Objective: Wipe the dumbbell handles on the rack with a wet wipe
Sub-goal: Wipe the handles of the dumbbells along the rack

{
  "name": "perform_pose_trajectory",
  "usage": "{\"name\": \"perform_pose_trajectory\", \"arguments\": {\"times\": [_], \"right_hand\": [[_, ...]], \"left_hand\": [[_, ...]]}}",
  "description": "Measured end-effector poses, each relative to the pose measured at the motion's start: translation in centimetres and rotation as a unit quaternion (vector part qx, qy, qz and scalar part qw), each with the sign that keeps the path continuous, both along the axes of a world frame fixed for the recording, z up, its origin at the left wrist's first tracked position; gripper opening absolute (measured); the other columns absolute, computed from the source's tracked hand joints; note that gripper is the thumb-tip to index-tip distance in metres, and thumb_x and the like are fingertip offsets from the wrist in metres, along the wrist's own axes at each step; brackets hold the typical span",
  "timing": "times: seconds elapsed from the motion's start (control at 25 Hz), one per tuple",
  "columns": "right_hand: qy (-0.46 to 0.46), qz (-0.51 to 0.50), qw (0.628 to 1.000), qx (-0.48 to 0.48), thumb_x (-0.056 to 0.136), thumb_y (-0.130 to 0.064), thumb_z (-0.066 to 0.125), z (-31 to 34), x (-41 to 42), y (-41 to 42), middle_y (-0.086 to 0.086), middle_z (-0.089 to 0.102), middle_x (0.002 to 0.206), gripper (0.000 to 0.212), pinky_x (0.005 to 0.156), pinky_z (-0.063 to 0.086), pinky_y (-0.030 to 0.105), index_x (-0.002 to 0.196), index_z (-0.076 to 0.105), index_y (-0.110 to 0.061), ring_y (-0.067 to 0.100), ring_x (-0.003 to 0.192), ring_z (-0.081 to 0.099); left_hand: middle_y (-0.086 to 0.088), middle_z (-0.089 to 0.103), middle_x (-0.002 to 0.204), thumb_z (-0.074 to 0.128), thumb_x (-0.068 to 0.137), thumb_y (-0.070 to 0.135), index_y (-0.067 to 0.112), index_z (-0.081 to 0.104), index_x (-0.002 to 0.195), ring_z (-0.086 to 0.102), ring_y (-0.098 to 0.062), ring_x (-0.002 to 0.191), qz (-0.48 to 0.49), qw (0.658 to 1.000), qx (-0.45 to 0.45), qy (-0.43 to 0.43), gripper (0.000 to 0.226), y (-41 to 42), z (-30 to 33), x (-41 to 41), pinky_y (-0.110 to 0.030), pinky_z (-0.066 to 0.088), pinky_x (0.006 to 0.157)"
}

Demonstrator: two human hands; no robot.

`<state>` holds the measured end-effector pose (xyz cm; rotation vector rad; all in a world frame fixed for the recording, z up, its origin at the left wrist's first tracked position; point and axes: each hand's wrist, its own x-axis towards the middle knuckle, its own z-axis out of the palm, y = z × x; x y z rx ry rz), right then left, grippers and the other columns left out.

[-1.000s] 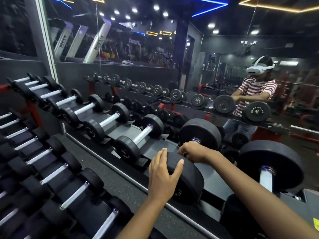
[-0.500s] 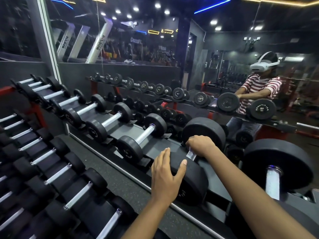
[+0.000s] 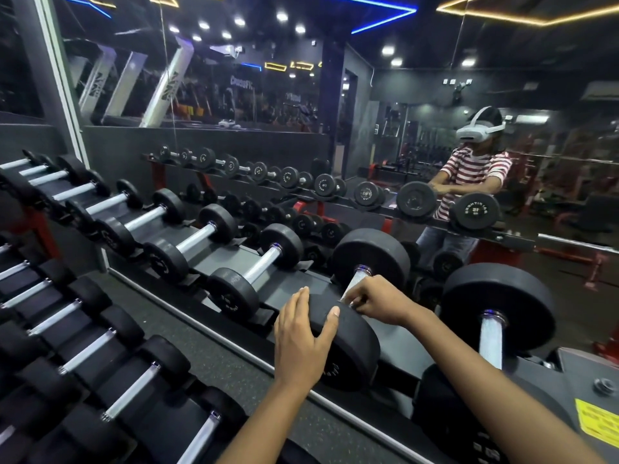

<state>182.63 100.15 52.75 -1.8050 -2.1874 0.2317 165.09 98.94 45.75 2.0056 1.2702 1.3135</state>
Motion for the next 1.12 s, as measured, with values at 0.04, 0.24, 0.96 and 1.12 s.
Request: {"name": "perform_pose_trajectory", "arguments": {"times": [0.04, 0.24, 0.96, 1.12], "right_hand": [[-0.022, -0.004, 1.0, 0.017, 0.077, -0.003, 0.061, -0.2, 0.1, -0.2, -0.006, 0.071, 0.081, 0.02, 0.068, 0.052, 0.022, 0.088, 0.074, -0.014, 0.008, 0.078, 0.064], [0.012, -0.045, 0.998, -0.047, 0.076, -0.009, 0.062, -1.0, 0.2, -0.6, -0.004, 0.06, 0.067, 0.02, 0.055, 0.042, 0.015, 0.063, 0.059, -0.024, 0.014, 0.069, 0.061], [0.175, -0.292, 0.94, -0.007, 0.076, -0.009, 0.062, -1.8, 1.7, 3.0, 0.014, 0.069, 0.086, 0.011, 0.064, 0.048, 0.029, 0.07, 0.054, -0.014, 0.025, 0.079, 0.062], [0.197, -0.233, 0.946, -0.108, 0.078, -0.008, 0.066, -1.4, 0.9, 1.6, 0.002, 0.064, 0.064, 0.023, 0.052, 0.045, 0.023, 0.064, 0.05, -0.016, 0.01, 0.056, 0.053]], "left_hand": [[0.003, 0.036, 0.147, 0.026, 0.079, 0.073, 0.018, 0.033, 0.145, 0.028, -0.011, 0.136, -0.001, 1.0, -0.001, 0.0, 0.086, 0.0, 0.0, 0.0, -0.033, 0.023, 0.115], [0.004, 0.035, 0.148, 0.025, 0.078, 0.073, 0.019, 0.032, 0.145, 0.026, -0.01, 0.136, 0.001, 1.0, -0.007, 0.002, 0.086, -0.2, 0.2, 0.0, -0.032, 0.022, 0.114], [0.004, 0.041, 0.143, 0.029, 0.08, 0.072, 0.018, 0.038, 0.143, 0.032, -0.008, 0.133, 0.006, 1.0, 0.008, -0.014, 0.083, 0.3, -0.3, 0.3, -0.031, 0.025, 0.112], [0.003, 0.04, 0.144, 0.028, 0.079, 0.072, 0.018, 0.037, 0.143, 0.031, -0.009, 0.133, 0.004, 1.0, 0.004, -0.005, 0.084, 0.3, -0.2, 0.2, -0.032, 0.025, 0.111]]}}
